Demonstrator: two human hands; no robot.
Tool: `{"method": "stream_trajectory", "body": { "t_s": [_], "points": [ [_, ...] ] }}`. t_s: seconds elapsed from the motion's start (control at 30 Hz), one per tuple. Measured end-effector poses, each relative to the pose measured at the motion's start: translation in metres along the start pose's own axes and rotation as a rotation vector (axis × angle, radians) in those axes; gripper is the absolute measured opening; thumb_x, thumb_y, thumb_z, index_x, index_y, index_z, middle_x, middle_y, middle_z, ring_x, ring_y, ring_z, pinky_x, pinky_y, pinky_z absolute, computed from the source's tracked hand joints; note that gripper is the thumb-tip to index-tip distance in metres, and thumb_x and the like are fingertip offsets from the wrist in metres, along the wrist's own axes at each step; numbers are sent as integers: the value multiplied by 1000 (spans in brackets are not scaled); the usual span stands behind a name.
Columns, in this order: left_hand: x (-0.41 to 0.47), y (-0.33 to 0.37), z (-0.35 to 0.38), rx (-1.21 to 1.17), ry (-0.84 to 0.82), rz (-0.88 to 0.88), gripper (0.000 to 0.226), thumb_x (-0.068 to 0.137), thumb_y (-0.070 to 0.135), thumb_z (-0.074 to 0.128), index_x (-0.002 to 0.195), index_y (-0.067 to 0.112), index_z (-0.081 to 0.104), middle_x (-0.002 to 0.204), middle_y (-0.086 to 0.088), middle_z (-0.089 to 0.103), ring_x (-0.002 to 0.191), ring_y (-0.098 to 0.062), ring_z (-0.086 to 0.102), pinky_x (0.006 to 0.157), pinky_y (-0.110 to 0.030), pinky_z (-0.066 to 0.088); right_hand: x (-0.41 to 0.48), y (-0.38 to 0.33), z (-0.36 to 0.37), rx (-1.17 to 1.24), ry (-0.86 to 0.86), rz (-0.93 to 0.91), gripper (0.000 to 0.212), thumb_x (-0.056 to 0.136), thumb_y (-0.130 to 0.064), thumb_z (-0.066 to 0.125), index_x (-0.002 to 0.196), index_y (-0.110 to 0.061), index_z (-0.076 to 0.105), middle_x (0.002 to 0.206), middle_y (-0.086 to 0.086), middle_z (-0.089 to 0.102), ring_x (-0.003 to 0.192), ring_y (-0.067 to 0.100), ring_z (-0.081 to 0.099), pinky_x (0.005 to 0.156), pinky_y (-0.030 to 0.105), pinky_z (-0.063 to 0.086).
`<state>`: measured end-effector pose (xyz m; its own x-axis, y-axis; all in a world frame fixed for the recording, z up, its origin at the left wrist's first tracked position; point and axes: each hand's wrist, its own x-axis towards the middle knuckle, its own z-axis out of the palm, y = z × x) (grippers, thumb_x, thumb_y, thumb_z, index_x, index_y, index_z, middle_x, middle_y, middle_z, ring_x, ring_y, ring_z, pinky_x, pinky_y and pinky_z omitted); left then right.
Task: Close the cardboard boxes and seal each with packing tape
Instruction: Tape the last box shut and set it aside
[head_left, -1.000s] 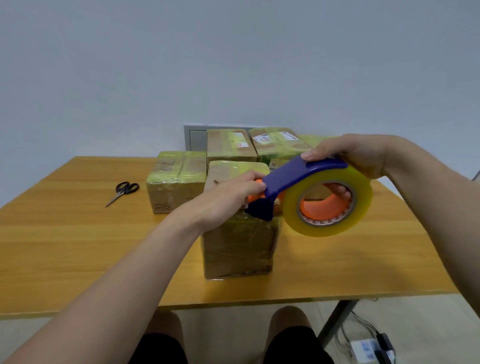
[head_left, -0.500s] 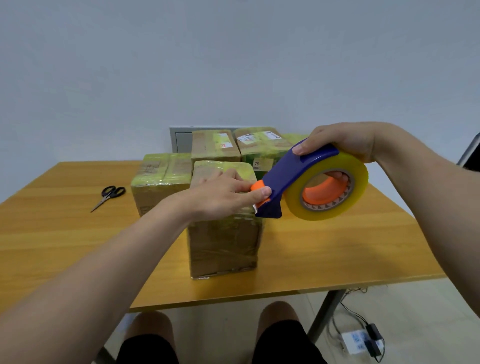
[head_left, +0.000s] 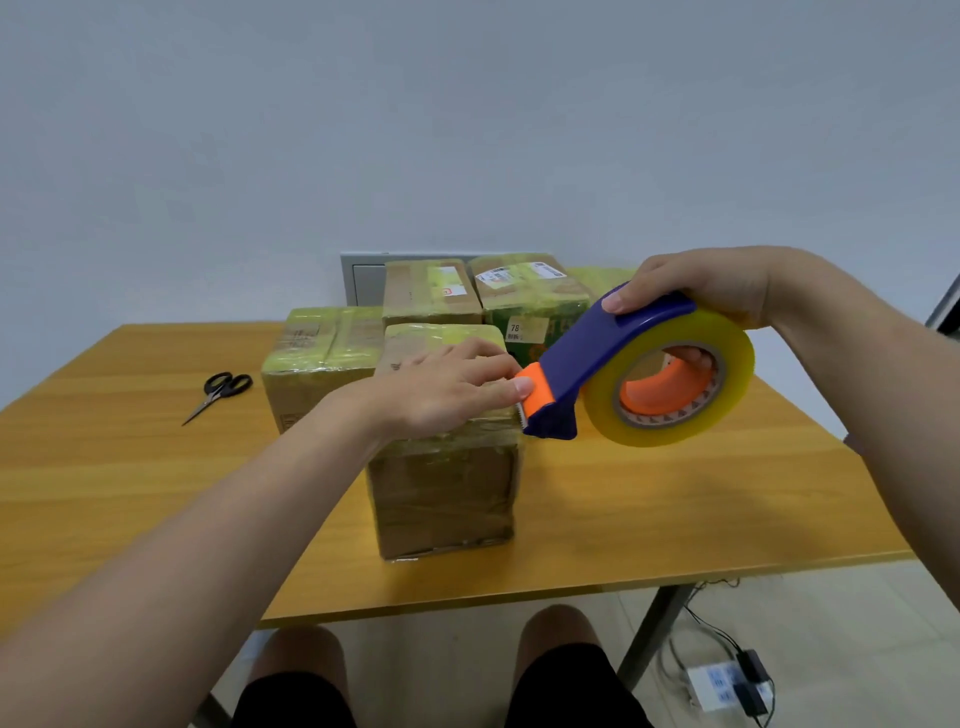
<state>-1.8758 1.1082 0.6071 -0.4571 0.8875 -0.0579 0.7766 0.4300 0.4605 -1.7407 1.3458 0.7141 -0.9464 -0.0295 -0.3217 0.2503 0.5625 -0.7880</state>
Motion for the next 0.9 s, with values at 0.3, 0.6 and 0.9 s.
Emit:
{"method": "stream_trajectory", "body": {
  "t_s": [0.3, 0.6, 0.9],
  "points": [
    [6, 9, 4, 53, 42, -17, 51, 78, 95, 27, 103, 59, 53, 147, 15, 32, 138, -19, 33, 116, -58, 31, -8, -2, -4, -80, 36, 57, 28, 69, -48, 77, 77, -21, 81, 86, 12, 75, 68, 23, 69, 71, 35, 55],
    [0, 7, 2, -91, 85, 19, 45, 83, 82, 50, 111, 49, 61, 141, 16, 39, 133, -16, 41, 115, -52, 36, -6, -32, 14, -308, 105, 69, 39, 69, -56, 80, 65, -17, 77, 72, 15, 70, 60, 29, 61, 65, 35, 52],
    [-3, 16, 3, -44, 125, -10, 61, 75, 80, 63, 126, 47, 55, 147, 17, 39, 131, -12, 41, 113, -47, 39, 21, -51, 54, -802, 202, 198, 53, 76, -70, 72, 56, -21, 68, 56, -5, 63, 62, 18, 59, 69, 36, 48]
  ]
}}
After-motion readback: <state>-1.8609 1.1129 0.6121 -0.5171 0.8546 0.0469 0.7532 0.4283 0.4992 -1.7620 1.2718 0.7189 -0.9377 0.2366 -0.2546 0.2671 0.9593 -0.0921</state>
